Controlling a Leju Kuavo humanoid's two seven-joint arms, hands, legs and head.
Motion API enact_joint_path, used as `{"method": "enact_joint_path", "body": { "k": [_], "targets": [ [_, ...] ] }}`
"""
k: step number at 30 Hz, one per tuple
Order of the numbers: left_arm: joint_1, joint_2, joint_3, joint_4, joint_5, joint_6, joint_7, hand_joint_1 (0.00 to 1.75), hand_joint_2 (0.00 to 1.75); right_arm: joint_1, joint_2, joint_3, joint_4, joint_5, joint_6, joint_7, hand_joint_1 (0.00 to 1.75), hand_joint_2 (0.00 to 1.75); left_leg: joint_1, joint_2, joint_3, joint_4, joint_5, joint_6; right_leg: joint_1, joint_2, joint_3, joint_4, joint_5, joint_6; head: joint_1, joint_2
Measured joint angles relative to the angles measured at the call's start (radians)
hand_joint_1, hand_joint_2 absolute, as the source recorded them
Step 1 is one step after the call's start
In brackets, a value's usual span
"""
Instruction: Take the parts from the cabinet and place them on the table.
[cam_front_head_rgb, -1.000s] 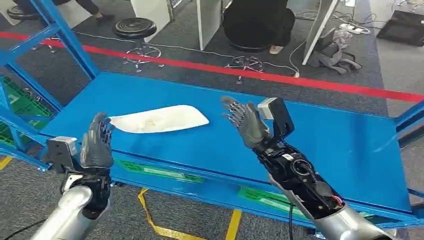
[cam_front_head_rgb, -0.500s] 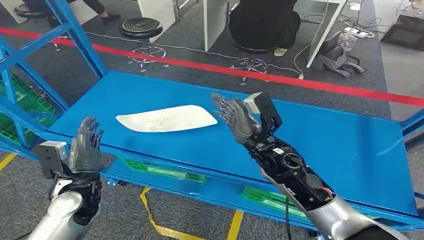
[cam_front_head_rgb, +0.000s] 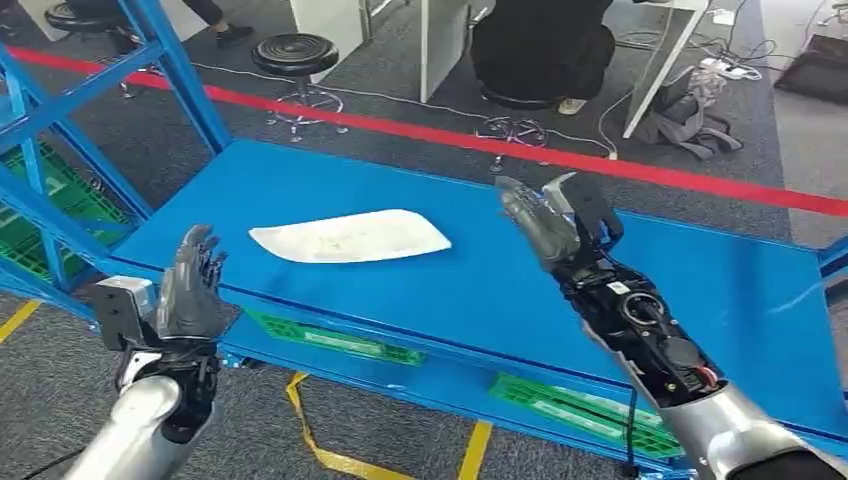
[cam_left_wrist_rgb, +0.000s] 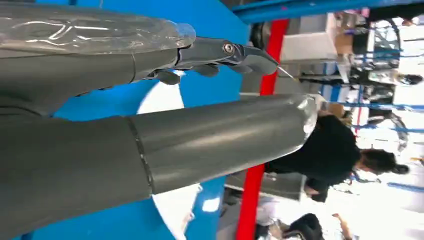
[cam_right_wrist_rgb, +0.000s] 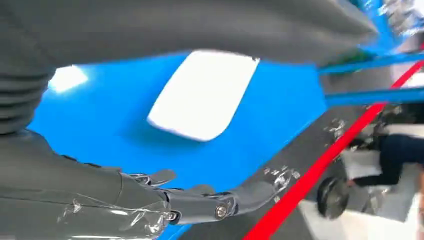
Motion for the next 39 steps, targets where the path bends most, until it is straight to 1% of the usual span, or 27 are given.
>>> {"method": "enact_joint_path", "body": {
  "k": [2, 4, 7, 9, 11, 14, 19, 24, 30, 34, 39],
  "targets": [
    [0.001, 0.0, 0.0, 0.0, 0.009, -0.006, -0.003, 0.0, 0.0, -0.006, -0.017, -0.002, -0.007, 0.04, 0.012, 0.044, 0.0, 1.75, 0.0, 0.0, 0.0, 0.0, 0.0, 0.0, 0.001, 0.0, 0.0, 0.001, 0.0, 0.0, -0.002, 0.0],
    [0.006, 0.005, 0.003, -0.008, 0.016, -0.008, 0.013, 0.0, 0.0, -0.021, -0.024, 0.002, -0.007, 0.087, 0.039, 0.084, 0.0, 1.75, 0.0, 0.001, 0.001, 0.0, 0.0, 0.0, 0.003, 0.0, 0.0, 0.002, 0.0, 0.0, -0.005, 0.0],
    [0.012, 0.011, 0.012, -0.019, 0.017, -0.012, 0.024, 0.0, 0.0, -0.039, -0.033, 0.008, -0.004, 0.115, 0.06, 0.097, 0.0, 1.75, 0.002, 0.0, 0.001, -0.001, 0.002, -0.003, 0.005, -0.001, 0.0, 0.003, -0.001, 0.0, -0.007, 0.0],
    [0.016, 0.016, 0.018, -0.026, 0.019, -0.002, 0.032, 0.0, 0.0, -0.054, -0.036, 0.013, 0.007, 0.148, 0.108, 0.102, 0.0, 1.75, 0.002, -0.001, 0.001, -0.002, 0.002, -0.003, 0.006, -0.001, 0.0, 0.003, -0.001, -0.001, -0.008, 0.0],
    [0.023, 0.02, 0.019, -0.035, 0.023, 0.009, 0.035, 0.0, 0.0, -0.072, -0.039, 0.019, 0.031, 0.19, 0.168, 0.1, 0.0, 1.75, 0.003, 0.0, 0.002, -0.002, 0.002, -0.003, 0.007, 0.0, -0.001, 0.003, -0.001, -0.001, -0.01, 0.0],
    [0.033, 0.024, 0.02, -0.049, 0.026, 0.016, 0.039, 0.0, 0.0, -0.088, -0.043, 0.027, 0.06, 0.201, 0.187, 0.095, 0.0, 1.75, 0.003, -0.001, 0.002, -0.002, 0.003, -0.004, 0.007, -0.001, 0.0, 0.004, -0.002, -0.001, -0.011, 0.0],
    [0.04, 0.031, 0.021, -0.064, 0.027, 0.018, 0.042, 0.0, 0.0, -0.101, -0.047, 0.036, 0.092, 0.206, 0.195, 0.093, 0.0, 1.75, 0.004, -0.001, 0.002, -0.002, 0.002, -0.004, 0.007, -0.001, 0.0, 0.004, -0.002, -0.002, -0.011, 0.0],
    [0.047, 0.035, 0.021, -0.084, 0.033, 0.027, 0.053, 0.0, 0.0, -0.124, -0.061, 0.052, 0.122, 0.267, 0.261, 0.098, 0.0, 1.75, 0.004, -0.001, 0.002, -0.002, 0.002, -0.004, 0.007, -0.001, 0.0, 0.003, -0.002, -0.002, -0.011, 0.0],
    [0.052, 0.039, 0.021, -0.102, 0.031, 0.017, 0.072, 0.0, 0.0, -0.146, -0.087, 0.076, 0.139, 0.311, 0.344, 0.13, 0.0, 1.75, 0.004, -0.001, 0.002, -0.002, 0.002, -0.004, 0.007, -0.001, 0.0, 0.003, -0.002, -0.002, -0.011, 0.0],
    [0.045, 0.039, 0.021, -0.11, 0.029, 0.016, 0.089, 0.0, 0.0, -0.176, -0.088, 0.109, 0.168, 0.368, 0.411, 0.1, 0.0, 1.75, 0.004, -0.001, 0.002, -0.002, 0.003, -0.004, 0.007, -0.001, 0.0, 0.004, -0.002, -0.002, -0.011, 0.0],
    [0.039, 0.039, 0.021, -0.118, 0.029, 0.016, 0.095, 0.0, 0.0, -0.217, -0.088, 0.156, 0.227, 0.41, 0.444, 0.072, 0.0, 1.75, 0.004, -0.001, 0.002, -0.003, 0.003, -0.004, 0.007, -0.001, 0.0, 0.004, -0.002, -0.002, -0.012, 0.0]
  ]
}}
